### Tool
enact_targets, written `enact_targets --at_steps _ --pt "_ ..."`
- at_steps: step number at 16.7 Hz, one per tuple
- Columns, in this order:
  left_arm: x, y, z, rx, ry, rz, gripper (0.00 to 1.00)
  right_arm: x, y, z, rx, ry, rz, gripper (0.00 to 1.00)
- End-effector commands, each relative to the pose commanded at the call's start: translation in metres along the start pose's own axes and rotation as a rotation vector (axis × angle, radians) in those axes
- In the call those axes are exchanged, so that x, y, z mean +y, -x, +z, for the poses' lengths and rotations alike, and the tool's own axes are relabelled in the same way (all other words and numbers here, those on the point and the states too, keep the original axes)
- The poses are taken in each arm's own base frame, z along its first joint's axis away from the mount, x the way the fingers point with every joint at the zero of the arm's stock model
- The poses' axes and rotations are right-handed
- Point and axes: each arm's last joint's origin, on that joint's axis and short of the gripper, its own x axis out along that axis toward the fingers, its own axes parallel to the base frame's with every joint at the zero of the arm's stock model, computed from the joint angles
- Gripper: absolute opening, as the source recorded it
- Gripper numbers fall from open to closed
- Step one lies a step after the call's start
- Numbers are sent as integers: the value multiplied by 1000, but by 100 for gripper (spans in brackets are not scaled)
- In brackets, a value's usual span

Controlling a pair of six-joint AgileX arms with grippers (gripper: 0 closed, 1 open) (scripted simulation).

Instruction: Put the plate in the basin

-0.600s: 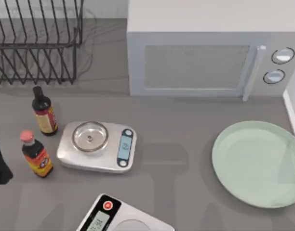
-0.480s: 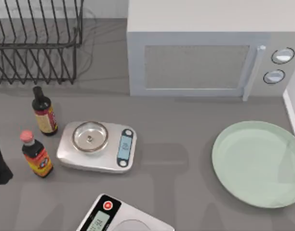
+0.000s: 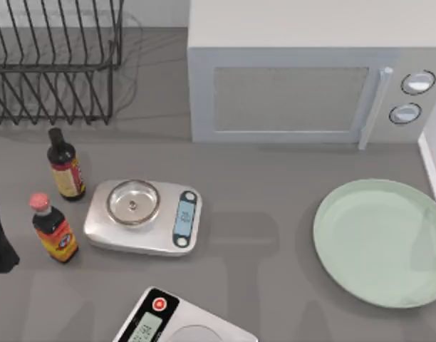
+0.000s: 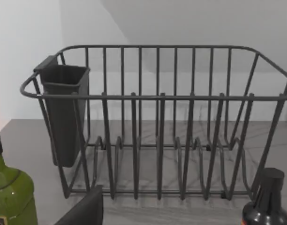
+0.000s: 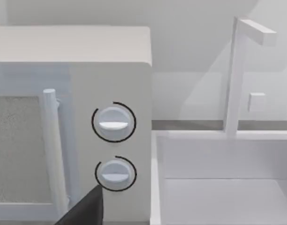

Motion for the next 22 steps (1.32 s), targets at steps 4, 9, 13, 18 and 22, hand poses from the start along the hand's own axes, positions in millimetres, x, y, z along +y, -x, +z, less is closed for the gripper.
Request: enact_targets --at_steps 4,9,13,18,22 --pt "0 0 0 0 0 0 100 0 0 0 0 0 0 100" --pt "0 0 0 0 0 0 100 0 0 0 0 0 0 100" --pt "0 0 0 0 0 0 100 0 0 0 0 0 0 100" --pt "0 0 0 0 0 0 100 4 -2 17 83 -38 37 100" --pt "0 0 0 0 0 0 100 16 -16 53 307 -109 107 100"
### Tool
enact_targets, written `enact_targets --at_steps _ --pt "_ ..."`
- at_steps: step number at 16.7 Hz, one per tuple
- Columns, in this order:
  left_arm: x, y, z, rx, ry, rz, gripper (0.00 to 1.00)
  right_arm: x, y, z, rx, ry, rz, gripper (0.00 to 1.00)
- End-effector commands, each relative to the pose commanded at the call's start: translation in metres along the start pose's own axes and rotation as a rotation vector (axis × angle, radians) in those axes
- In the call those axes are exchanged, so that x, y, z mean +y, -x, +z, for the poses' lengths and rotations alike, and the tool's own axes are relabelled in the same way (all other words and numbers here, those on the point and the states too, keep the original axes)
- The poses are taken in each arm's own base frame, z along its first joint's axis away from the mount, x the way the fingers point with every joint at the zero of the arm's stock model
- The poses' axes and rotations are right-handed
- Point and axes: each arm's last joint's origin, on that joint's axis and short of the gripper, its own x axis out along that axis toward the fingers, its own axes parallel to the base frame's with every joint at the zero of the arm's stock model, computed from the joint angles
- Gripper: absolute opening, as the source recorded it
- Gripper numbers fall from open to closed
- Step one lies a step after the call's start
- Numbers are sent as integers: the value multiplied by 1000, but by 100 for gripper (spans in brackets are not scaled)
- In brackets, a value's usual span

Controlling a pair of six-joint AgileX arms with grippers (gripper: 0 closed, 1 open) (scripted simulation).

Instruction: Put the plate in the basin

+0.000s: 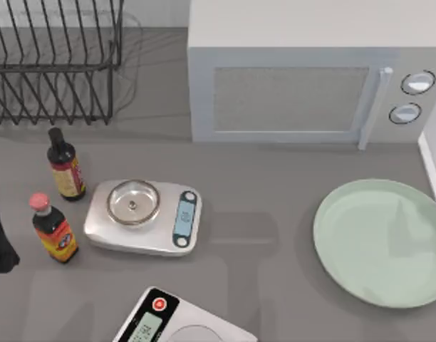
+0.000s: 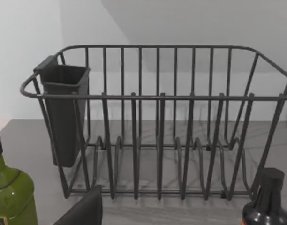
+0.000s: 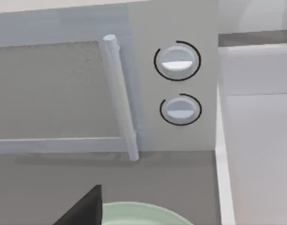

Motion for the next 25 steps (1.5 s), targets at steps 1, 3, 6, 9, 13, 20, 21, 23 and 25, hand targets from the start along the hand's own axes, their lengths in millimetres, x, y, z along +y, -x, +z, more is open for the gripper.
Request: enact_targets --at_steps 1,3,6,9,13,20,21,23,25 --pt "0 0 0 0 0 0 100 5 -5 11 75 -19 15 100" --pt "0 0 0 0 0 0 100 18 -20 32 241 -52 37 100" --pt "0 0 0 0 0 0 100 44 -57 56 507 -83 43 100" --pt "0 0 0 0 0 0 100 77 -102 65 767 -88 13 100" --pt "0 0 0 0 0 0 100 123 -159 49 1052 -58 -69 100" --pt "0 0 0 0 0 0 100 165 -199 17 1259 -7 -169 100" --pt "0 0 0 0 0 0 100 165 -199 17 1259 -7 -169 100" --pt "0 0 0 0 0 0 100 165 -199 17 1259 -7 -169 100" --pt "0 0 0 0 0 0 100 163 -200 17 1258 -10 -171 100"
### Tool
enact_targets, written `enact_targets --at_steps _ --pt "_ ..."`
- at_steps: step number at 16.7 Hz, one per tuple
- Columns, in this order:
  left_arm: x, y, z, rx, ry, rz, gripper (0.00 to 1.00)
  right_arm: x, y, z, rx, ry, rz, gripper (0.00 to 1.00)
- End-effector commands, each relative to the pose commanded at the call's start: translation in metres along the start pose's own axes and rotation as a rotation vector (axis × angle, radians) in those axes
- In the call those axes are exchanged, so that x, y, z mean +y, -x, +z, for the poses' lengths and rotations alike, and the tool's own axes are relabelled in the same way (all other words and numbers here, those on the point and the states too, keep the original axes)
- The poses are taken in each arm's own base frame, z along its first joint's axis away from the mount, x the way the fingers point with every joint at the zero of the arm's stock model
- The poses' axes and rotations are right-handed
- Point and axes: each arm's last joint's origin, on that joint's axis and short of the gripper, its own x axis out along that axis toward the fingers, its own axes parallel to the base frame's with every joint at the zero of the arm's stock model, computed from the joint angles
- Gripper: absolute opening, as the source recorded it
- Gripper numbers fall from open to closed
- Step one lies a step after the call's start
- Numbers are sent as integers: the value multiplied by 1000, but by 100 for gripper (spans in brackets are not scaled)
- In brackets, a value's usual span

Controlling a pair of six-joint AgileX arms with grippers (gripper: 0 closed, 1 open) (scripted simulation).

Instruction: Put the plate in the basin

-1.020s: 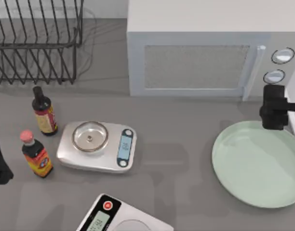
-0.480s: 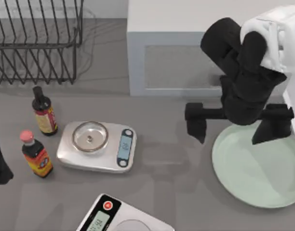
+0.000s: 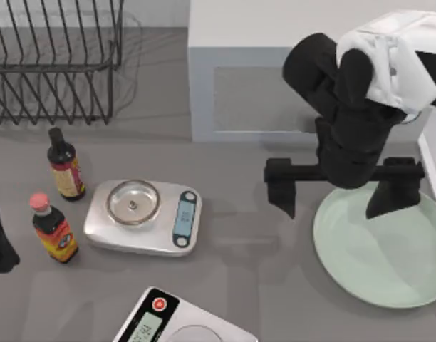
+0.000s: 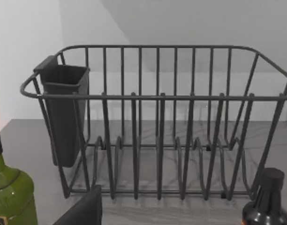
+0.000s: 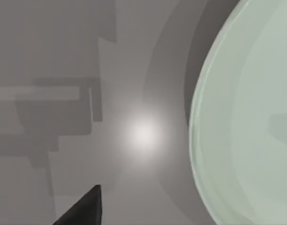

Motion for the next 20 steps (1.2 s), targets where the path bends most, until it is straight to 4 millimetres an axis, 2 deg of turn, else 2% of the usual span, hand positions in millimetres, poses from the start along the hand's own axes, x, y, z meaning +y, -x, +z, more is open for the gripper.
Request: enact_targets --at_steps 3,9,11,14,20 --pt "0 0 0 0 0 0 100 1 -21 1 4 1 -3 100" --pt "0 0 0 0 0 0 100 2 -91 1 -7 4 4 100" --pt "0 0 0 0 0 0 100 2 -101 -1 1 4 -1 100" --pt "0 0 0 0 0 0 100 2 -101 -1 1 4 -1 100" --pt "0 0 0 0 0 0 100 2 -101 -1 1 4 -1 55"
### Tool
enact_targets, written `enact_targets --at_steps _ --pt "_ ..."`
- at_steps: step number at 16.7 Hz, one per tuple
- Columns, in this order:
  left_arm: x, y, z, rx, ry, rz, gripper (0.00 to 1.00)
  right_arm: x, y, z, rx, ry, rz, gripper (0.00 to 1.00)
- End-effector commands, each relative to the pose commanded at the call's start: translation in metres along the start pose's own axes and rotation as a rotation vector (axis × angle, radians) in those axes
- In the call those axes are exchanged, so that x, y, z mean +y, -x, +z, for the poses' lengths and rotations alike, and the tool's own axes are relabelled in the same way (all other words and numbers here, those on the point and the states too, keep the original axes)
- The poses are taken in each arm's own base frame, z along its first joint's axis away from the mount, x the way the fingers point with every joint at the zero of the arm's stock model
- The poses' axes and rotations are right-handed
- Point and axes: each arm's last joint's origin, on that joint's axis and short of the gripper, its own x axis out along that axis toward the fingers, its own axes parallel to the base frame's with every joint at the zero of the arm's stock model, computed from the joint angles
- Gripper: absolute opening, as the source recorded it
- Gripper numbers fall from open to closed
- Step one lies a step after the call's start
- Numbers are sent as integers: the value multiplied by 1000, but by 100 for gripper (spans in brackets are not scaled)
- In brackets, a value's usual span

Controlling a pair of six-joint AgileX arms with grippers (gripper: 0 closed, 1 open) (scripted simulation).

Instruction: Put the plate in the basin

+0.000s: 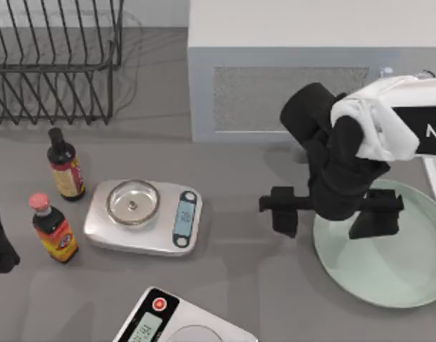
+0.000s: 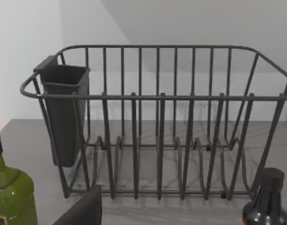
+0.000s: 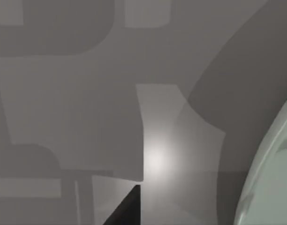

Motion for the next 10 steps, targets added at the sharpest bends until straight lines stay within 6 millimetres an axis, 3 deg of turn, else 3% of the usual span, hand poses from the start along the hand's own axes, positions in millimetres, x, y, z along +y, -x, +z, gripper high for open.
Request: enact_targets --at_steps 7,10 --pt "0 0 0 0 0 0 100 0 0 0 0 0 0 2" --pt "0 0 0 0 0 0 100 0 0 0 0 0 0 0"
